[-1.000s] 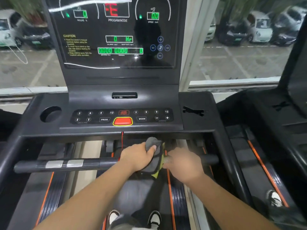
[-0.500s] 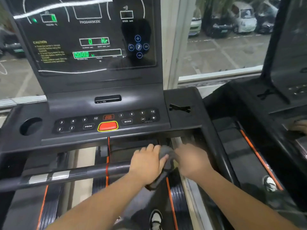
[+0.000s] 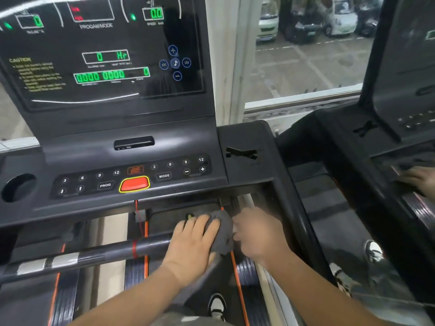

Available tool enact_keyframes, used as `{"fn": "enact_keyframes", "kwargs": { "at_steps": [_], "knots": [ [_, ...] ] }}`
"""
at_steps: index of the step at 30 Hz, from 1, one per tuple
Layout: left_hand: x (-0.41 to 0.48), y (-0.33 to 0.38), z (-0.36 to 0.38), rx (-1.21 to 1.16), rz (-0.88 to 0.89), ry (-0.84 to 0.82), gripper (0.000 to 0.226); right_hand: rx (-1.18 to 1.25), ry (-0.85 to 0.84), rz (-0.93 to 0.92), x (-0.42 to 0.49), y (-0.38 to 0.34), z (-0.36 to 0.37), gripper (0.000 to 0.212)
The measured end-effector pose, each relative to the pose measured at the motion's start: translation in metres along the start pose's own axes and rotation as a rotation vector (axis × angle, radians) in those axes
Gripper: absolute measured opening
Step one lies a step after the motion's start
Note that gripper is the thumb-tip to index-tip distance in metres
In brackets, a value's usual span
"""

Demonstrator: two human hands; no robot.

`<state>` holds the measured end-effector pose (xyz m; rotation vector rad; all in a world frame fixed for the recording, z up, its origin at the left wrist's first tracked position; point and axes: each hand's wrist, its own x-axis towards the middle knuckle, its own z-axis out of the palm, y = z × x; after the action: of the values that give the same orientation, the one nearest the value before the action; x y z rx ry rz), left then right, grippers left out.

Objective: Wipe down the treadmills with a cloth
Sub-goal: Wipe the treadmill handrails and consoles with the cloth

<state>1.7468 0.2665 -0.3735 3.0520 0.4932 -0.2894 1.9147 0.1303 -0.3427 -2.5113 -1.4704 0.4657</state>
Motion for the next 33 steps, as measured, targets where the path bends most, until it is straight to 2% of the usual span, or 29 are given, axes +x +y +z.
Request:
{"fn": "enact_keyframes", "kwargs": {
  "at_steps": [2,3,5,6,7,9,11,13,15,17,19,20,22,24,25,27,29,33],
  "knots": [
    [0.024,0.005,-0.015,-0.051,-0.041,-0.040,0.053,-0.005,0.001,0.007,-0.001,0.001,-0.001,0.012],
    [0.042,0.004,-0.025,-0.189,-0.105,-0.075,0.049,-0.007,0.006,0.016,-0.001,0.001,-0.003,0.011],
    [0.073,-0.002,-0.038,-0.536,-0.258,-0.285,0.051,-0.014,-0.005,0.024,-0.001,0.000,-0.006,0.012],
    [0.084,-0.004,-0.040,-0.656,-0.319,-0.390,0.053,-0.009,-0.011,0.028,-0.001,-0.003,-0.008,0.016],
    [0.089,-0.003,-0.041,-0.689,-0.373,-0.412,0.054,-0.010,-0.017,0.032,0.000,-0.005,-0.009,0.017],
    [0.078,0.005,-0.035,-0.520,-0.401,-0.288,0.052,-0.013,0.004,0.035,-0.002,-0.007,-0.010,0.013],
    [0.035,0.021,-0.023,-0.249,-0.303,-0.066,0.045,-0.019,0.014,0.046,-0.005,-0.006,-0.007,0.006],
    [-0.005,0.028,-0.011,-0.111,-0.119,0.018,0.061,-0.002,0.024,0.044,-0.007,-0.003,-0.004,0.019],
    [-0.015,0.014,0.003,-0.057,-0.029,0.113,0.079,0.012,0.036,0.041,-0.005,-0.003,-0.004,0.023],
    [-0.005,0.006,0.003,-0.034,-0.021,0.070,0.073,0.002,0.033,0.046,-0.003,-0.003,-0.005,0.023],
    [0.014,0.010,-0.013,-0.042,-0.062,0.008,0.053,-0.033,0.029,0.061,-0.004,-0.003,-0.007,0.021],
    [0.028,0.010,-0.024,-0.156,-0.120,-0.033,0.049,-0.045,0.035,0.070,-0.006,-0.004,-0.008,0.019],
    [0.057,0.000,-0.038,-0.466,-0.292,-0.225,0.056,-0.055,0.050,0.078,-0.008,-0.005,-0.009,0.013],
    [0.071,-0.008,-0.042,-0.615,-0.376,-0.340,0.062,-0.055,0.050,0.079,-0.008,-0.008,-0.009,0.010],
    [0.070,-0.008,-0.040,-0.593,-0.396,-0.305,0.062,-0.059,0.055,0.078,-0.008,-0.009,-0.008,0.010],
    [0.048,0.002,-0.032,-0.402,-0.385,-0.122,0.050,-0.077,0.079,0.088,-0.009,-0.009,-0.006,0.009],
    [0.004,0.015,-0.018,-0.226,-0.265,0.070,0.044,-0.072,0.098,0.090,-0.010,-0.008,-0.003,0.021],
    [-0.048,-0.014,0.016,-0.051,-0.032,0.176,0.082,-0.034,0.074,0.098,-0.008,-0.009,-0.004,0.034]
  ]
}}
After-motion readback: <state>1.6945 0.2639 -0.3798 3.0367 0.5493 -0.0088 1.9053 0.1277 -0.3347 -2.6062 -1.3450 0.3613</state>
